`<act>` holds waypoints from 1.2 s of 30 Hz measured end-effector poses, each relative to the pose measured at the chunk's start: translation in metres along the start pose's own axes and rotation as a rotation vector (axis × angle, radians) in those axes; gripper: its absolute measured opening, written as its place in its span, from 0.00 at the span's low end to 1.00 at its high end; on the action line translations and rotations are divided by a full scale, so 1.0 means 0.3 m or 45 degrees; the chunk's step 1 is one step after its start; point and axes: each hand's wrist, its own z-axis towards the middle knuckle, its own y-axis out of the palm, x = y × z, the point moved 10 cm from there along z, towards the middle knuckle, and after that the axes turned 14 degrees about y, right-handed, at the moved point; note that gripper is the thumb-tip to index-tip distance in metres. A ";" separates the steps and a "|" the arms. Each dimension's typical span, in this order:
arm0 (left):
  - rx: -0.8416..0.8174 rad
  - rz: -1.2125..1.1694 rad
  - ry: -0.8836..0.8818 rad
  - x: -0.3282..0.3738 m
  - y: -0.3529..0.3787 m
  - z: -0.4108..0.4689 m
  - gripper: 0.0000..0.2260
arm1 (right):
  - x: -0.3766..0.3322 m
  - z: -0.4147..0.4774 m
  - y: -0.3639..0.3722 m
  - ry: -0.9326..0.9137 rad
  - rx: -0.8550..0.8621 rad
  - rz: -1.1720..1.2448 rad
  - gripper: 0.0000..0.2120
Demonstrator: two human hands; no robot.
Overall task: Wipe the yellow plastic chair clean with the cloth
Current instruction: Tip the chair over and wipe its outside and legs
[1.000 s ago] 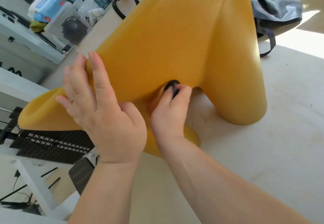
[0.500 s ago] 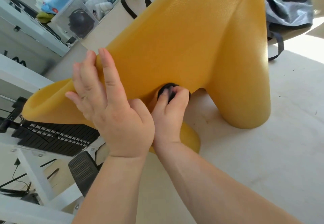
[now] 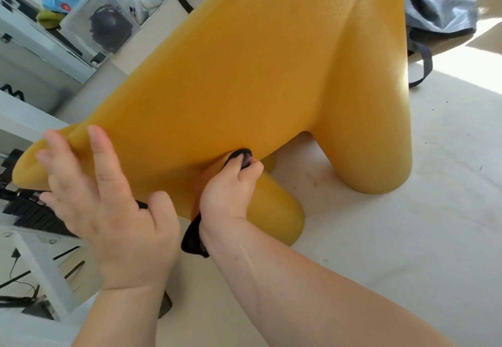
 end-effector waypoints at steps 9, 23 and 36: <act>-0.092 -0.131 -0.219 0.040 0.057 -0.108 0.40 | 0.010 0.064 0.011 0.144 0.071 0.066 0.08; -0.406 -0.304 -0.302 -0.019 0.094 -0.257 0.36 | -0.061 0.051 -0.133 -0.511 0.132 -0.413 0.08; -0.324 -0.578 -0.420 -0.048 0.175 -0.259 0.36 | -0.107 -0.068 -0.070 -1.003 -0.057 -0.615 0.08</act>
